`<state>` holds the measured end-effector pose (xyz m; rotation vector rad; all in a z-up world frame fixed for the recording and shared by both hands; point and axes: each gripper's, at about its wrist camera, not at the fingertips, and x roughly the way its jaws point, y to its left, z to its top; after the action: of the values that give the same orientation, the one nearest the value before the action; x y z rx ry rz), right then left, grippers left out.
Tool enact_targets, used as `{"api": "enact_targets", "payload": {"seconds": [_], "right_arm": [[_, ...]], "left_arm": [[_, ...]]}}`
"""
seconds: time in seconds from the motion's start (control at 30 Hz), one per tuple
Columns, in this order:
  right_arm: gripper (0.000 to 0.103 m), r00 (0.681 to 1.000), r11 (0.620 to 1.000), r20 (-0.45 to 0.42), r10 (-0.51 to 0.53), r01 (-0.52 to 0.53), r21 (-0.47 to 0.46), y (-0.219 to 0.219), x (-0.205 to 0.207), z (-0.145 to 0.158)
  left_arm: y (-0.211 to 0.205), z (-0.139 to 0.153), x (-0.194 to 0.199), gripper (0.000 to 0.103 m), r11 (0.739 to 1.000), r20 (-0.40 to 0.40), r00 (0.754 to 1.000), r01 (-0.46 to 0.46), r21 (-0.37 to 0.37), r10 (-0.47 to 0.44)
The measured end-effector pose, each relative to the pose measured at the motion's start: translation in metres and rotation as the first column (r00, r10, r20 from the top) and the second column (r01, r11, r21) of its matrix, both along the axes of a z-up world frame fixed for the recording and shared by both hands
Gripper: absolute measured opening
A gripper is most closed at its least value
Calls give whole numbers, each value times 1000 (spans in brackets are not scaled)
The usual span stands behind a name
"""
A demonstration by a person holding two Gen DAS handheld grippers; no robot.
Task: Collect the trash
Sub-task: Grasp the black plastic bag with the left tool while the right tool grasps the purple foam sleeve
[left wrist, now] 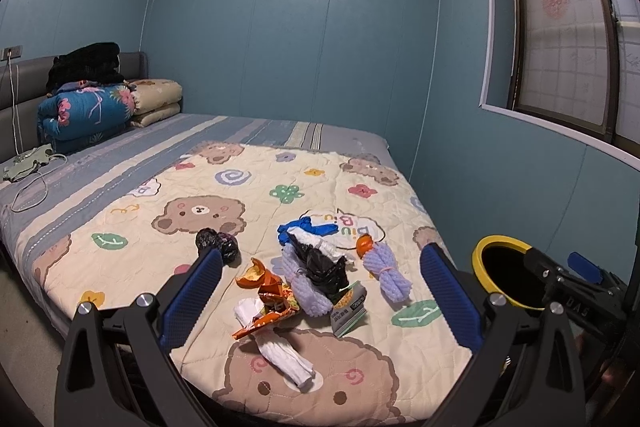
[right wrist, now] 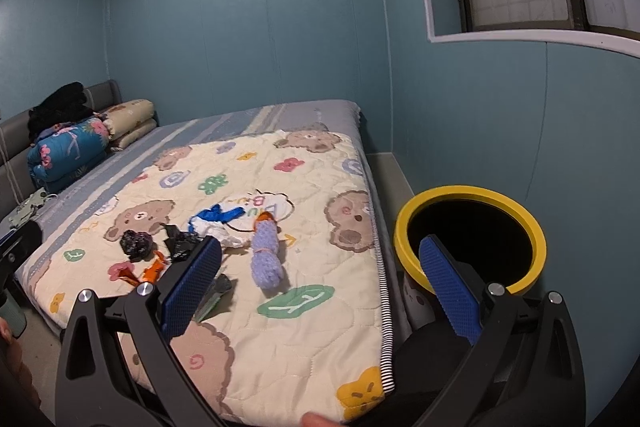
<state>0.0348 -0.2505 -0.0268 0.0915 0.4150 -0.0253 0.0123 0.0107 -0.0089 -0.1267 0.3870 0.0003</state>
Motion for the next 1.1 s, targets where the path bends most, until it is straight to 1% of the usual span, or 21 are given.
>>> {"api": "enact_targets", "payload": {"seconds": [0.07, 0.13, 0.17, 0.23, 0.3, 0.37, 0.43, 0.47, 0.57, 0.6, 0.67, 0.7, 0.77, 0.8, 0.83, 0.9, 0.93, 0.97, 1.07, 1.1], "right_arm": [[95, 1000, 1000, -15, -11, 11, -16, -4, 8, 0], [95, 999, 999, -48, 18, -19, -31, -5, 22, -3], [95, 997, 999, -68, 40, -42, -30, -4, 30, -6], [95, 994, 997, -78, 71, -73, -20, -5, 43, -7], [95, 988, 992, -97, 121, -124, -33, 1, 57, -10], [95, 978, 983, -127, 165, -173, -60, 10, 72, -14], [95, 973, 978, -149, 175, -189, -86, 17, 86, -18], [95, 970, 977, -166, 176, -193, -92, 19, 94, -21], [95, 953, 973, -235, 192, -217, -83, 27, 121, -34], [95, 949, 972, -251, 191, -219, -88, 31, 130, -40], [95, 943, 969, -267, 200, -231, -91, 36, 144, -49], [95, 934, 967, -288, 212, -244, -77, 39, 155, -55], [95, 921, 966, -319, 225, -254, -53, 42, 169, -63], [95, 913, 966, -338, 227, -256, -45, 44, 178, -68], [95, 907, 965, -355, 226, -257, -44, 46, 185, -72], [95, 893, 965, -390, 225, -260, -36, 51, 201, -80], [95, 888, 965, -401, 225, -260, -34, 52, 207, -84], [95, 882, 965, -415, 224, -259, -30, 54, 214, -87], [95, 860, 967, -462, 218, -253, -14, 59, 236, -99], [95, 854, 967, -471, 220, -254, -9, 61, 243, -102]], "left_arm": [[7, -3, 7, 96, 1000, -13, 1000, -17, 2, 17], [14, -6, 16, 96, 1000, -33, 999, -27, 11, 27], [20, -9, 22, 96, 1000, -56, 998, -27, 3, 27], [32, -14, 34, 96, 999, -97, 995, -14, -29, 11], [47, -23, 47, 96, 998, -145, 989, -7, -65, -3], [63, -34, 62, 96, 997, -188, 982, -38, -65, 25], [79, -44, 73, 96, 995, -209, 976, -72, -75, 55], [89, -50, 83, 96, 991, -235, 969, -103, -81, 82], [112, -64, 108, 96, 984, -286, 949, -159, -81, 130], [117, -67, 113, 96, 982, -290, 946, -172, -76, 143], [129, -77, 133, 96, 976, -321, 930, -209, -58, 180], [134, -81, 139, 96, 975, -329, 927, -211, -61, 180], [143, -89, 155, 96, 968, -366, 908, -243, -60, 205], [148, -93, 165, 96, 967, -373, 905, -244, -67, 202], [152, -97, 175, 96, 967, -375, 902, -250, -51, 213], [159, -106, 193, 96, 959, -391, 883, -283, -7, 258], [162, -109, 200, 96, 958, -396, 880, -287, -2, 263], [167, -116, 210, 96, 952, -415, 866, -305, 7, 281], [179, -128, 228, 96, 946, -448, 848, -323, -9, 285], [184, -132, 235, 96, 941, -460, 837, -338, -11, 295]]}}
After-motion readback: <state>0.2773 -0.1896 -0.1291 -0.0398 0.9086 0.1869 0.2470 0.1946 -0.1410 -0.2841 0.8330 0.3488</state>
